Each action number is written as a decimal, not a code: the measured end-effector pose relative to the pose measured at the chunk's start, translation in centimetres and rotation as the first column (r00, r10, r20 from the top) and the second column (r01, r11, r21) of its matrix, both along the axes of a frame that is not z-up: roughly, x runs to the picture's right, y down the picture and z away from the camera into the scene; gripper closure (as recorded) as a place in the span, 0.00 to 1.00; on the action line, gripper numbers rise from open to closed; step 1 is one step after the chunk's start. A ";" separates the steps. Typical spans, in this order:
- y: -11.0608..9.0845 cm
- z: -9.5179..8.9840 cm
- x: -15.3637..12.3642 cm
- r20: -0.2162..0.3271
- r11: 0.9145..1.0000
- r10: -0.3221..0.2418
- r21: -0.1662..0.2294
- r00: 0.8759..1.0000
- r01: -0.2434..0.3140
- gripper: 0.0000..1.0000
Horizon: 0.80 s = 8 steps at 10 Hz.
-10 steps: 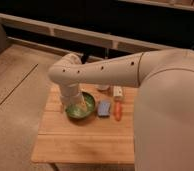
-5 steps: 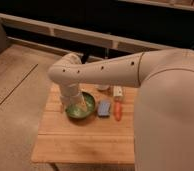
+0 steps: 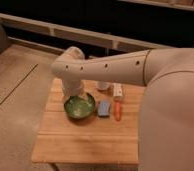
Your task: Move the arm in a circular motion
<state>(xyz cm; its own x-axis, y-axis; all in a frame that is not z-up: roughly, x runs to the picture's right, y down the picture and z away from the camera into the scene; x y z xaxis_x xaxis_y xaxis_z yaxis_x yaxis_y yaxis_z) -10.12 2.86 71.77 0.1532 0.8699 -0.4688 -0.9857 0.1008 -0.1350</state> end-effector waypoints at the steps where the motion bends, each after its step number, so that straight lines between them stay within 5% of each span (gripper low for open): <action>1: -4.6 0.4 0.9 0.065 0.992 -0.037 0.119 0.997 0.029 0.35; 4: -9.6 0.3 2.8 0.121 0.968 -0.078 0.249 0.990 0.046 0.35; 7: -9.4 0.0 2.7 0.122 0.966 -0.091 0.252 0.988 0.058 0.35; 8: -8.5 0.2 3.8 0.085 0.970 -0.081 0.234 0.993 0.059 0.35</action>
<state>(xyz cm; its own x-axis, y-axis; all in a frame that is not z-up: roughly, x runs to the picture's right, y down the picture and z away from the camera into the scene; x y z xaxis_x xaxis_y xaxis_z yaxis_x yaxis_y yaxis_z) -6.28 -5.61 71.98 0.2512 0.9383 -0.2377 -0.9593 0.2085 -0.1905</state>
